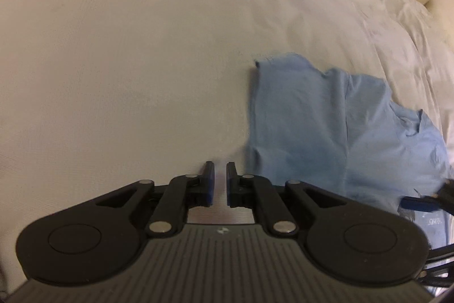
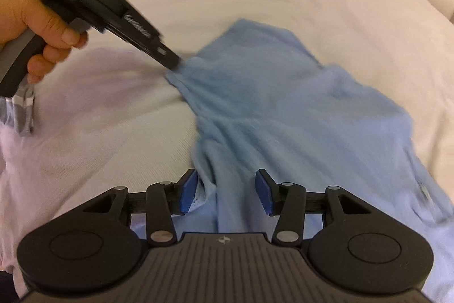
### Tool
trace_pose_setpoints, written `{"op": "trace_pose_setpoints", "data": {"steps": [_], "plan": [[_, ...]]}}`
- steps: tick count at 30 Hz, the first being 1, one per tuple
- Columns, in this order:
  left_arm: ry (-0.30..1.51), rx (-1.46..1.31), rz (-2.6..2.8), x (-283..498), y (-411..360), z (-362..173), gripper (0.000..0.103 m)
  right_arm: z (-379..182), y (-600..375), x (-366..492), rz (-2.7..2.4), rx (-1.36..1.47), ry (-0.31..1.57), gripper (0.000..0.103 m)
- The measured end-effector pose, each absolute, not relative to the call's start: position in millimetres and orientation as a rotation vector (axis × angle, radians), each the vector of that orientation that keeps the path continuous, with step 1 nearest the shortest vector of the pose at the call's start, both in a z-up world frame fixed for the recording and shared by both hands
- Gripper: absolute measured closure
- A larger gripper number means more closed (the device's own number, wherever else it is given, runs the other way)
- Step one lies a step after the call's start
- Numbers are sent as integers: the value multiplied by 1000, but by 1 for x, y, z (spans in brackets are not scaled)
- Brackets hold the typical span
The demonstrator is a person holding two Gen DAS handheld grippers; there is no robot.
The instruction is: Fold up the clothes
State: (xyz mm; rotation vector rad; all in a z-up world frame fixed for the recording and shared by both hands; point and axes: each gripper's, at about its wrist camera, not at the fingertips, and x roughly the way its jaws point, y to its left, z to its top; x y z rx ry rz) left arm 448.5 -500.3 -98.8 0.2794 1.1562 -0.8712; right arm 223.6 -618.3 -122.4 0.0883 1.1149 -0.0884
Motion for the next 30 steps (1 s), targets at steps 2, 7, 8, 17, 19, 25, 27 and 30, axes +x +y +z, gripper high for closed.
{"op": "trace_pose_setpoints", "data": {"steps": [2,7,8,17,19,25,27,30], "plan": [[1123,282,-894,446,-501,-84,97,-113,-622,206,-146,99,1125,51],[1052,322,-1023,412,-526,-51,84,-74,-636,144,-354,131,1154,49],[1041,336,-1056,400,-536,-46,81,-68,-641,131,-401,152,1153,49],[976,444,-1394,247,-625,-23,68,-25,-706,-3,-733,268,1140,40],[962,462,-1439,209,-643,-22,67,-26,-734,-36,-773,295,1131,37],[877,579,-1516,77,-692,-45,64,-55,-839,-103,-737,305,1088,36],[827,632,-1536,30,-708,-59,64,-74,-876,-114,-682,301,1082,40],[677,777,-1606,-42,-728,-81,64,-93,-923,-127,-577,288,1099,51]]}}
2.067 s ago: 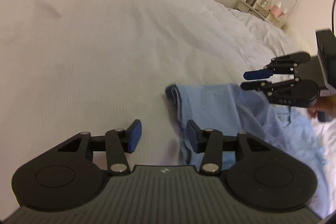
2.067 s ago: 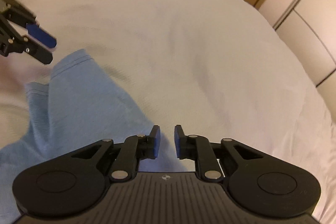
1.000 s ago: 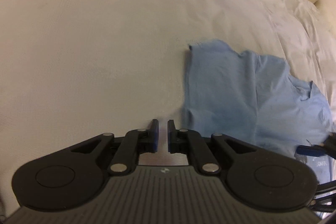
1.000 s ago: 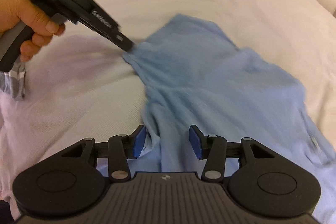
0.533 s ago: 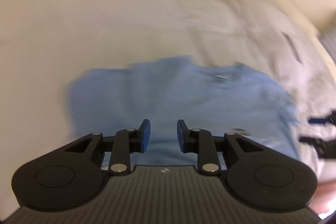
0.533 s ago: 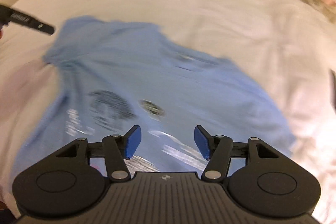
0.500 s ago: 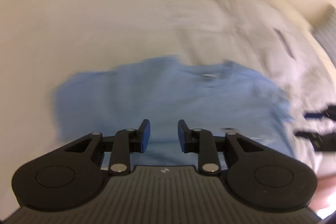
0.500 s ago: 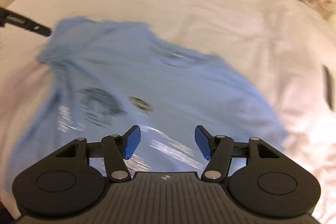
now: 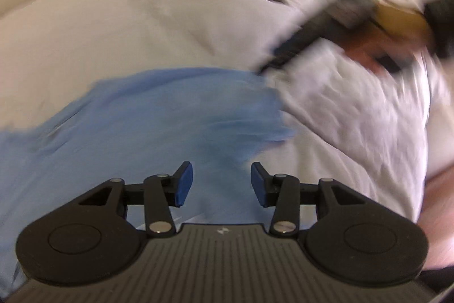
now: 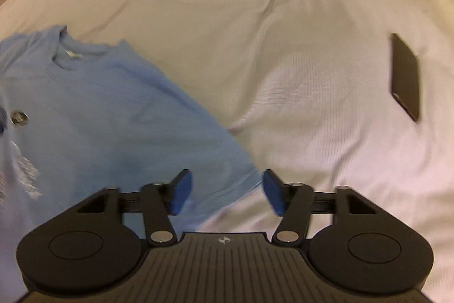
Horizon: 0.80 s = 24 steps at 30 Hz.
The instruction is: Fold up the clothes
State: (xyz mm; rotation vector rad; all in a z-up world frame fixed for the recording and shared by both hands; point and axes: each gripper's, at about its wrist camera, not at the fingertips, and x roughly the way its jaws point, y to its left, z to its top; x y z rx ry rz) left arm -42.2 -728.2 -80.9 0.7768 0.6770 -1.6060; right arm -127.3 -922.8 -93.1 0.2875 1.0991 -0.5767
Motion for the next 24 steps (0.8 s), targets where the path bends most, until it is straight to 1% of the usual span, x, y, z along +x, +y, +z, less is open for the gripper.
{"op": "trace_pose_setpoints", "data": {"steps": [3,6,11,12,14,15,16,17,19,21,24], "plan": [[498,963,-1685,-103,-743,-106,63,-111,-954,-134,-477,302,1104,51],[339,1105,-1626,-131,-751,-130,63,-130,-975,-137,-390,344,1109,52],[136,1163,-1511,-137,-758,-133,62,-146,-991,-142,-316,438,1084,52],[123,1159,-1497,-135,-760,-130,62,-148,-992,-143,-303,451,1081,55],[106,1182,-1477,-133,-765,-129,62,-151,-993,-143,-279,467,1087,67],[105,1210,-1481,-133,-767,-132,62,-151,-994,-143,-269,472,1090,71],[113,1239,-1491,-134,-771,-135,65,-151,-994,-143,-260,475,1094,79],[130,1265,-1503,-133,-774,-136,79,-151,-995,-142,-257,474,1099,94],[178,1273,-1513,-133,-779,-138,102,-150,-995,-141,-264,464,1108,102],[218,1237,-1520,-135,-785,-134,102,-145,-995,-141,-277,435,1106,103],[231,1176,-1539,-147,-797,-129,103,-128,-998,-140,-312,309,1067,103]]}}
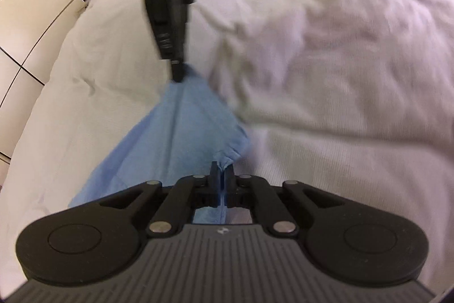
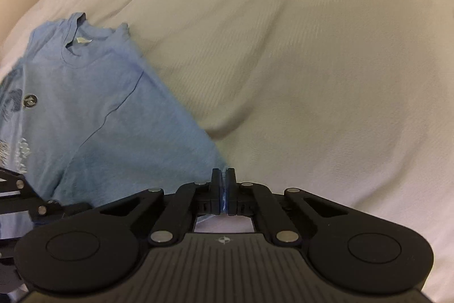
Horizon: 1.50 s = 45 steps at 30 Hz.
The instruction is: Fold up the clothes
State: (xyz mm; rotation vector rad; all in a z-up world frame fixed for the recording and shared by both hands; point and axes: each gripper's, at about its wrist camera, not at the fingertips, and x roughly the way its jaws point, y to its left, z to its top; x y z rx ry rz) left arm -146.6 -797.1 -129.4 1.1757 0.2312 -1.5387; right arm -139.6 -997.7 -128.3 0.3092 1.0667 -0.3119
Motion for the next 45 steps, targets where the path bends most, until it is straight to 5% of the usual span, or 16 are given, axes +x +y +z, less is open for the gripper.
{"op": "trace_pose_setpoints", "data": {"steps": [4,9,11,21,34,43,45], "plan": [[288,1161,-1548,-156,-810,-133,102,-111,-1014,-138,-355,239,998,103],[355,1148,-1596,-152,-803,-127,74,-127,-1013,-131,-334,213,1057,103],[385,1113,-1577,-146,-791,-117,74,-127,-1010,-132,-366,196,1064,87],[599,956,-1159,-54,-665,-58,62,-83,-952,-156,-436,229,975,70],[988,792,-929,102,-388,-47,61,-67,-726,-145,-351,394,1047,64],[1261,483,-1125,153,-342,-93,68,-87,-601,-154,-500,506,1175,59],[1299,445,-1154,157,-342,-99,77,-90,-591,-163,-527,521,1198,57]]}}
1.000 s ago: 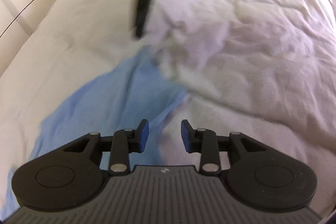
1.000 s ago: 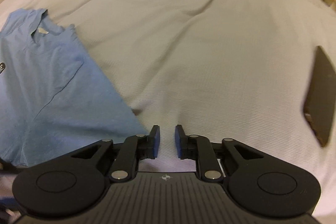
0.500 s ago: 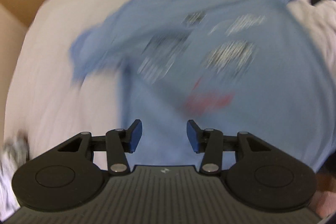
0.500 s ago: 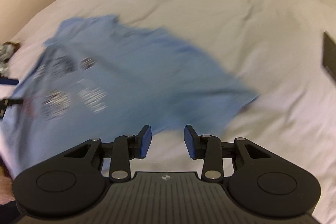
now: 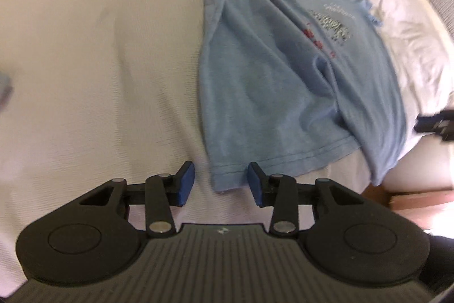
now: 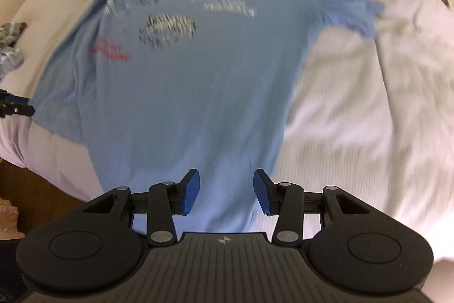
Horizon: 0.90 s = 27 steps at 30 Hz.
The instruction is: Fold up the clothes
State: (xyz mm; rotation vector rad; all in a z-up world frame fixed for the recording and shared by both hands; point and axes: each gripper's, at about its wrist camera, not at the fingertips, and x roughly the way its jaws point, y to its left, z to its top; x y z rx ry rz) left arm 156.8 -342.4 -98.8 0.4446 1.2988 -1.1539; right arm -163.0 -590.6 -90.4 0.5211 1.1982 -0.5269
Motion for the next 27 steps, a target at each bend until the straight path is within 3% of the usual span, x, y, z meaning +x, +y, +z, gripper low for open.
{"op": "trace_pose_setpoints", "data": {"steps": [2,5,18,19,21,22,27], "plan": [[1328,430,-1173,159,-343,-101,103,-92,-584,-172,-543,524,1213,55],[1350,436,-1206,156,-336,-93,103,-95,-580,-184,-560,533,1221,49],[1350,633,-1135,152,-311,-74,103,-157,-569,-229,-522,713,1101,49],[1346,644,-1140,151,-312,-74,103,-162,-569,-232,-520,730,1086,51],[1340,660,-1150,150,-311,-73,103,-169,-573,-238,-517,789,1065,76],[1335,665,-1156,150,-310,-70,103,-170,-576,-242,-518,818,1064,100],[1313,686,-1198,147,-303,-50,103,-133,-589,-258,-525,743,1116,102]]}}
